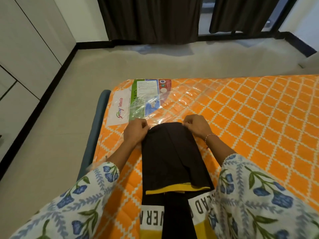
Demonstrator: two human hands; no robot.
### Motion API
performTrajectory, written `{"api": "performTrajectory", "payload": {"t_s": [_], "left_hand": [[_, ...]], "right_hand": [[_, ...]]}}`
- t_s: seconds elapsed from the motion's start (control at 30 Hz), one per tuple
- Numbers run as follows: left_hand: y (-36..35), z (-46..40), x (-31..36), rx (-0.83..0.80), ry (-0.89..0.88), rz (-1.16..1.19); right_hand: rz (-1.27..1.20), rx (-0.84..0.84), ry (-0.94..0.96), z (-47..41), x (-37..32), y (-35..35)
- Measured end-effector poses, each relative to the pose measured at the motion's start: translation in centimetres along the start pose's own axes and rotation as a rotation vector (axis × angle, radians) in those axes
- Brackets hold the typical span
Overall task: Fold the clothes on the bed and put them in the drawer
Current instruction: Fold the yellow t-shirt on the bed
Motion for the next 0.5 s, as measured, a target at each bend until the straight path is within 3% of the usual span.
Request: {"api": "performTrajectory", "payload": {"t_s": [0.1,0.17,0.33,0.4,0.5], "left_hand": [[1.4,0.2,0.1,0.122,-0.003,-0.03],[1.9,0.2,0.1,0.193,0.03,0.012],[0.8,0.1,-0.7,0.194,0.235,0.267],[0.4,-0.1,-1.6,0.169,0.317,0.341],[-0.4,-0.5,-1.3,0.091,0.296,0.316]], "right_hand": [[-0.055,0.11,-0.026,0.2,0.6,1.0],[-0.277,0.214,-0.138,0.9,2.0,1.6],[-0.666,0.397,-0.422,2.8,5.3,2.1],[-0.607,0.354,-0.453,2.9,6.3,2.4],[-0.355,0.332,-0.269,1.9,5.4,3.6]]}}
Point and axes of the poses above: each hand's wrist, its own z-axis away from the middle knuckle, its own y-axis out of the back of the hand, x = y × z, the point moved 9 cm from there along -z, towards the middle knuckle, and after that the axes turned 6 degrees about y, right-handed, at the moved point
